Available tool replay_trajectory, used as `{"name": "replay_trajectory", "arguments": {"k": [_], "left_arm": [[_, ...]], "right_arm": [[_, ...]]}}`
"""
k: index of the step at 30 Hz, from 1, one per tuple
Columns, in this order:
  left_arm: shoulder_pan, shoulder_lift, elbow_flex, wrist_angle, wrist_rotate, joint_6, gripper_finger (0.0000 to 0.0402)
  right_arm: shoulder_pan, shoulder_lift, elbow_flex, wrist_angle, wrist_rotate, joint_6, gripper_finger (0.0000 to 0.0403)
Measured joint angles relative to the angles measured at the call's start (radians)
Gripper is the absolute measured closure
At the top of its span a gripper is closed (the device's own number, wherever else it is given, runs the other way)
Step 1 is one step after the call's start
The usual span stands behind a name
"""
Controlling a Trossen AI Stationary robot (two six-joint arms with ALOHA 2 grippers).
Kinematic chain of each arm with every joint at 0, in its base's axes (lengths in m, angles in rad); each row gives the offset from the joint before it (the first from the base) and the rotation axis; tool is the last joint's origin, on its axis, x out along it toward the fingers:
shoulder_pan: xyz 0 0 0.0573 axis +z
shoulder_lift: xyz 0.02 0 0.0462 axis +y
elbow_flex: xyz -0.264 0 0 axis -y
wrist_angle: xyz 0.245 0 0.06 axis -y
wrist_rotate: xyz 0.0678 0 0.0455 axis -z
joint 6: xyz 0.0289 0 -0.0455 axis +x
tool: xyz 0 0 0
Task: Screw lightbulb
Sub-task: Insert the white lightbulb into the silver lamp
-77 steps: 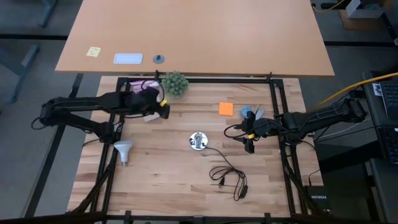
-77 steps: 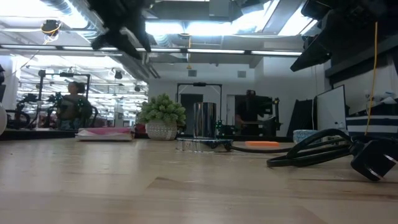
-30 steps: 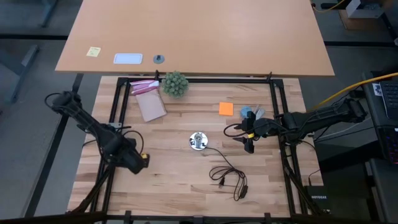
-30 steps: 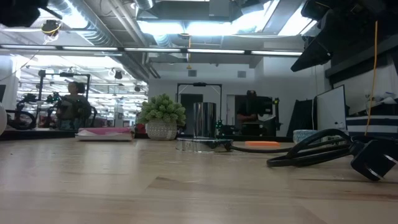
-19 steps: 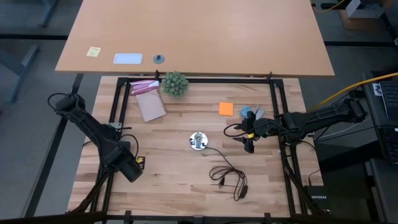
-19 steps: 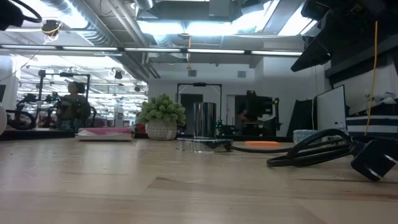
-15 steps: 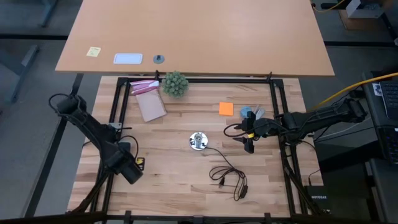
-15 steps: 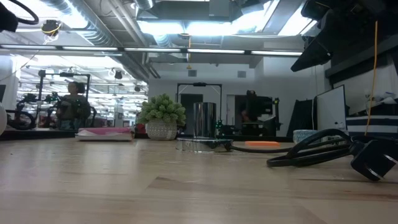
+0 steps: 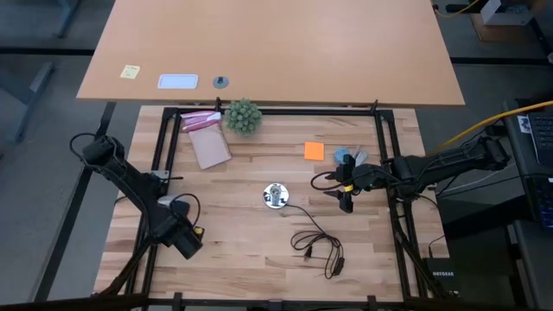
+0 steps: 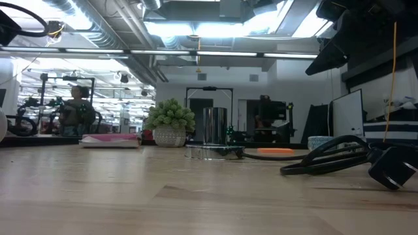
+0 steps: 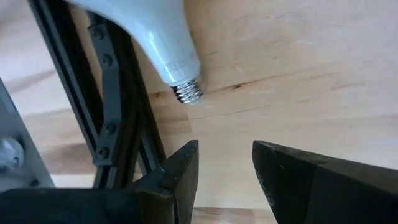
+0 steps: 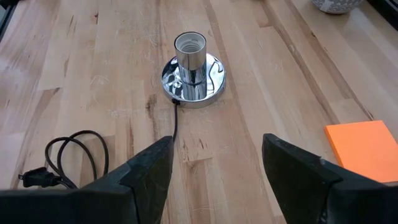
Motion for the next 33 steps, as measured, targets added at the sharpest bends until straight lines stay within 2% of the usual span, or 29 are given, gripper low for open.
{"name": "replay_trajectory", "arguments": {"k": [4,12,18,26,33], "left_arm": [[0.000,0.000,0.000,0.000,-0.001,0.078,0.0260],[0.000,0.000,0.000,0.000,-0.001,0.135,0.0260],[0.000,0.000,0.000,-0.004,0.001,0.093,0.0260],[0.000,0.000,0.000,-0.006,0.074,0.080,0.0260],[0.000,0.000,0.000,-0.006,0.081,0.049,0.0260]], "right_arm": [[0.000,0.000,0.000,0.000,0.000,0.000,0.0157],[0.000,0.000,0.000,0.000,0.000,0.000,0.0157],[0.000,0.000,0.000,0.000,0.000,0.000,0.0157],[0.000,0.000,0.000,0.000,0.000,0.000,0.0157],[0.000,0.000,0.000,0.000,0.000,0.000,0.0157]]}}
